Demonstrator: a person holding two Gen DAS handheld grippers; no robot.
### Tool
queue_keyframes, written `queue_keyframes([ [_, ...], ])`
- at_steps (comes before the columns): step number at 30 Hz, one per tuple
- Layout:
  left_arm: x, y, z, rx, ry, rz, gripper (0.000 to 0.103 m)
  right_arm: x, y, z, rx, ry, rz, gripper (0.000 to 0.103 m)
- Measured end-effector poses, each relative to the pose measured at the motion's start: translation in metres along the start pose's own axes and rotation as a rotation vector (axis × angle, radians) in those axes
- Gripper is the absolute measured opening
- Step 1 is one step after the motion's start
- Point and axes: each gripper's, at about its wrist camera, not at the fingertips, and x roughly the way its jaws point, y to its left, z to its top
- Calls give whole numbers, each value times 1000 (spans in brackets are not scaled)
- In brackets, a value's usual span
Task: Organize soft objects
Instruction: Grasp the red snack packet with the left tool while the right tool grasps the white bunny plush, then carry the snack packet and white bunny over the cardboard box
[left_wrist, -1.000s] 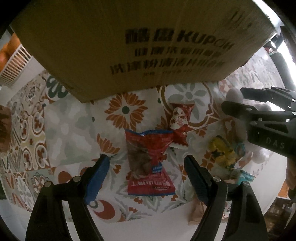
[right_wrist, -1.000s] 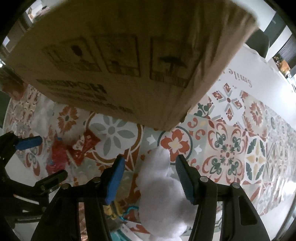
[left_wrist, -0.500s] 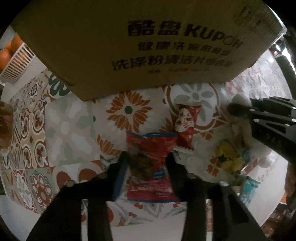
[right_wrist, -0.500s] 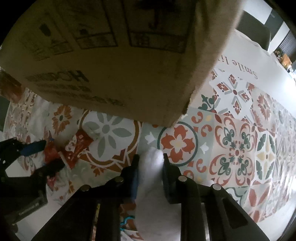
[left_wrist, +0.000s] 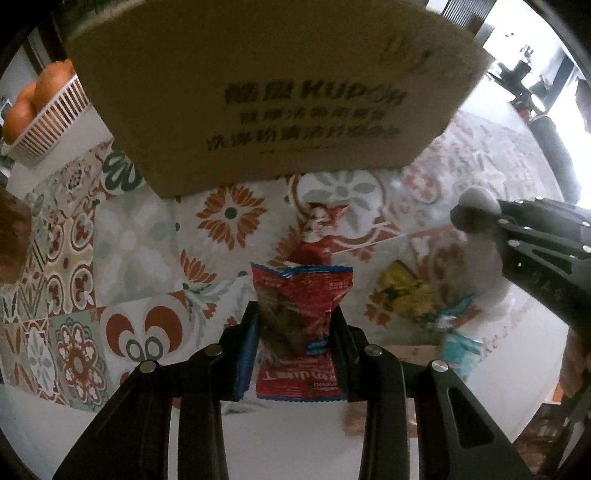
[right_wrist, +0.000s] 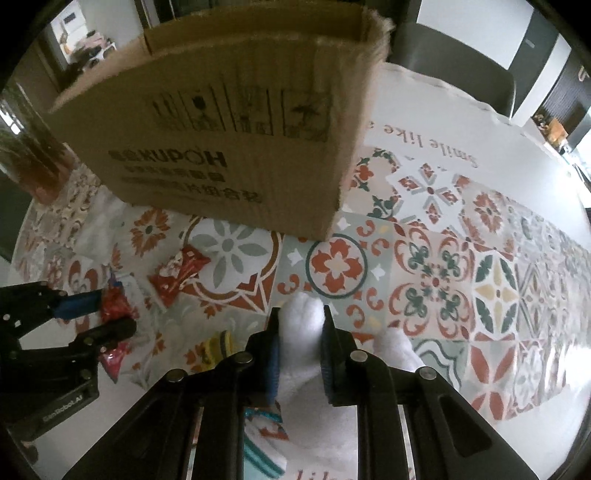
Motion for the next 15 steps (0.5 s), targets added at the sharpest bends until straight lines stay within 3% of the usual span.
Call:
queue_keyframes([
  [15,-65,-34,-6,42,-131,-12,35,-69,-22,-17,46,-110,14,18],
])
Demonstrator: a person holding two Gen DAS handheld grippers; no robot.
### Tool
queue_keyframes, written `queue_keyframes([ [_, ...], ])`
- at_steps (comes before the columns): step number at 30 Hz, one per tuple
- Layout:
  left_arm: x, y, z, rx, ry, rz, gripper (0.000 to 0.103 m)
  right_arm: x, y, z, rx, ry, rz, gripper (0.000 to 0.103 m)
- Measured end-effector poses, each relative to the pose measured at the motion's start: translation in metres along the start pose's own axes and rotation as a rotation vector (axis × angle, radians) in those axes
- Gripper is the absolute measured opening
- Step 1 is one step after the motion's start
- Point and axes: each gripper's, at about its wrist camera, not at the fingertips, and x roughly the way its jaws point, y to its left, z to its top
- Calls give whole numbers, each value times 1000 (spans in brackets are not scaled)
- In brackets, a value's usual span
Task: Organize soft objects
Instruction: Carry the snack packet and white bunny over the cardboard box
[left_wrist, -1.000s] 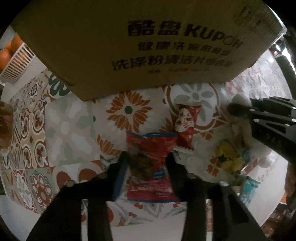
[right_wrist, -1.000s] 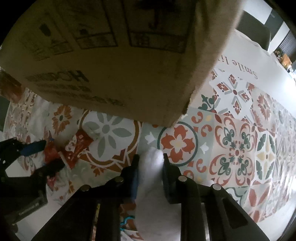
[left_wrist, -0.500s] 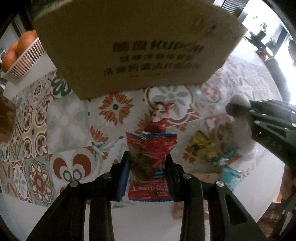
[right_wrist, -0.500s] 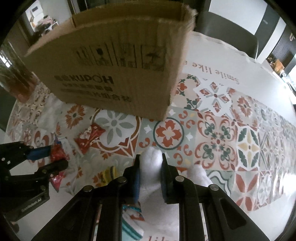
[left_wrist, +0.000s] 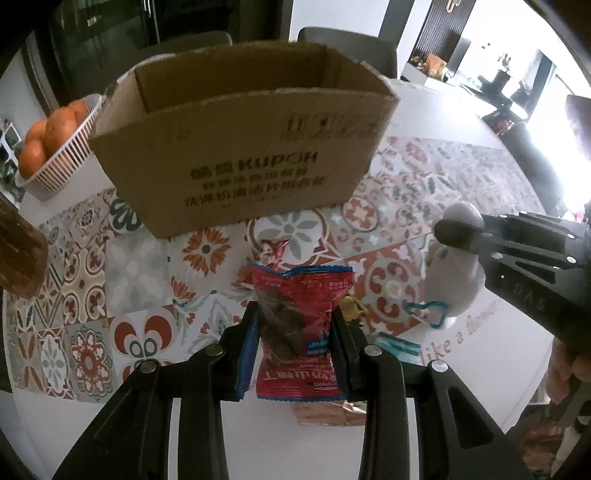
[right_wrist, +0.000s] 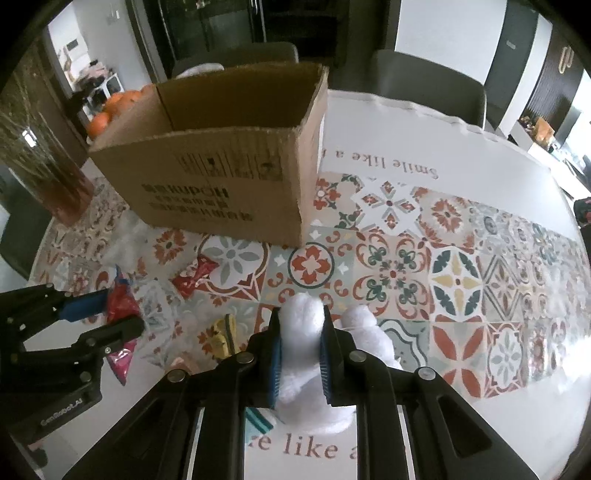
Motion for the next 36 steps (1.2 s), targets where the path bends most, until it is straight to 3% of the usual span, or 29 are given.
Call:
queue_keyframes([
  [16,-67,-6,18,35,-131,18,35,-70,10,13,-1,-155,25,18],
  [36,-132,20,58,48,-286,36,35,-131,36,62,12,-343,74,18],
])
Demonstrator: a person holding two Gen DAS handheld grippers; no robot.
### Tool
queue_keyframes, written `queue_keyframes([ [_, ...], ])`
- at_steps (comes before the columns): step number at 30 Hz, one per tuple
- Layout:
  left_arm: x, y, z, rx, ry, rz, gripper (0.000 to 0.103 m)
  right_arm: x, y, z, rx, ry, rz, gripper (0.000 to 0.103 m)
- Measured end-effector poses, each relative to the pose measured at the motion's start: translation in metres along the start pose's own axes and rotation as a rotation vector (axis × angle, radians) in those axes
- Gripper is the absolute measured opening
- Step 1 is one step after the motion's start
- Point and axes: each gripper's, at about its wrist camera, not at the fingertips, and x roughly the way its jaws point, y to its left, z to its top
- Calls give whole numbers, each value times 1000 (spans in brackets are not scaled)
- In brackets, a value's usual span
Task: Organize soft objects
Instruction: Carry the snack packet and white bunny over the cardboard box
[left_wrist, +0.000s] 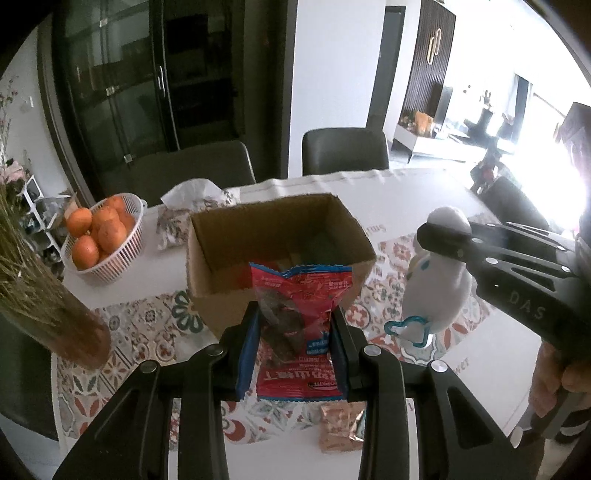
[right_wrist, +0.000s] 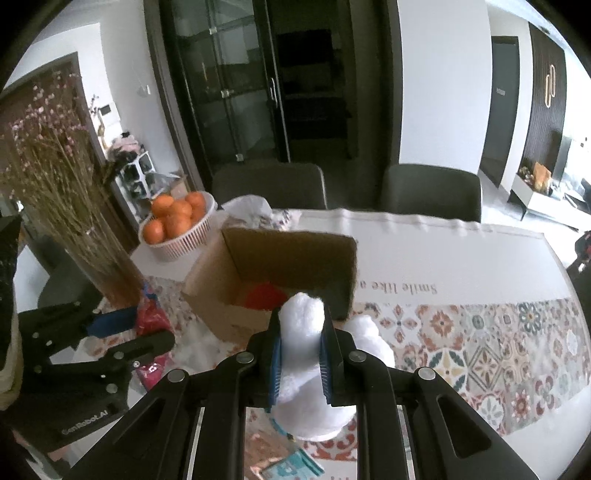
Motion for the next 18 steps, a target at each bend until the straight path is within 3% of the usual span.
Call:
queue_keyframes([
  [18,6,37,48,-6,-52,11,35,20,16,60,-9,-54,32,18],
])
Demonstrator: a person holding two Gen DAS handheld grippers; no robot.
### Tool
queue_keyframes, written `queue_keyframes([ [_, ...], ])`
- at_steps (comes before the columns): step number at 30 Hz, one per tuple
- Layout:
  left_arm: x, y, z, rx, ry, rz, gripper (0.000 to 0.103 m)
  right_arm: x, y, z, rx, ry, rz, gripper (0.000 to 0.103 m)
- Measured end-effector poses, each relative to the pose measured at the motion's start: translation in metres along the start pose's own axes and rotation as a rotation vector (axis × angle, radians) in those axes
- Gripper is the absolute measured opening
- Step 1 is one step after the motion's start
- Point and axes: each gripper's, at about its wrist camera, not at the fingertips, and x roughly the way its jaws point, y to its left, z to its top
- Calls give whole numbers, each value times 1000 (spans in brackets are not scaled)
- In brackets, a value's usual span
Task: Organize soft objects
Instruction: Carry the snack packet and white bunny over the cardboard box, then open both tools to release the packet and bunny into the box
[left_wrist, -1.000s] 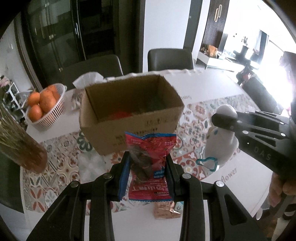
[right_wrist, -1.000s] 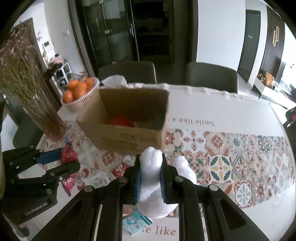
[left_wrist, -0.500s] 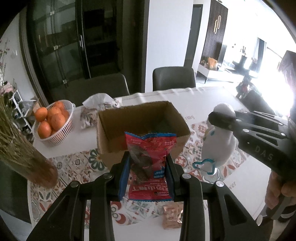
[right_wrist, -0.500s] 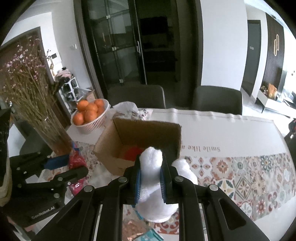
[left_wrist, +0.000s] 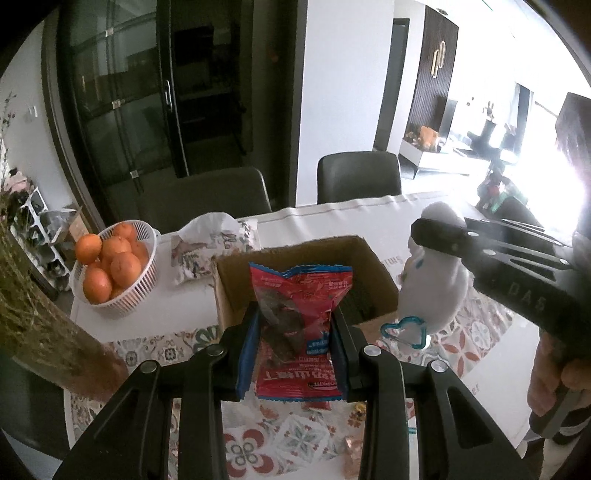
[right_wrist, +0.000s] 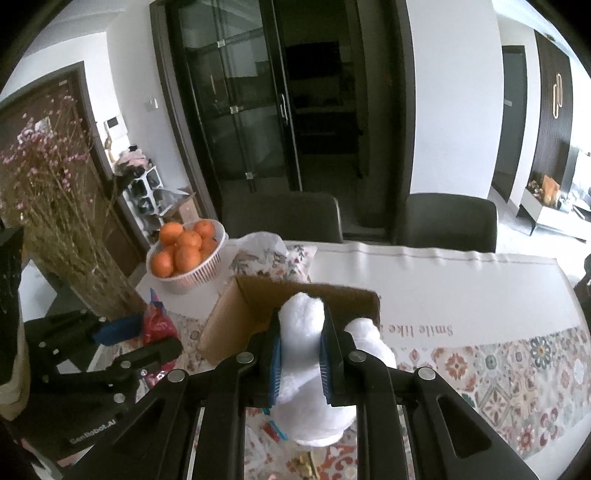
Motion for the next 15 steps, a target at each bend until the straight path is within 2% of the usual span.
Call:
queue_keyframes([
  [7,26,17,13,-22,10,2,35,23,3,23,3,-11,18,18],
  [15,66,32,15,-45,27,-18,35,72,-3,29,24,26,59,18],
])
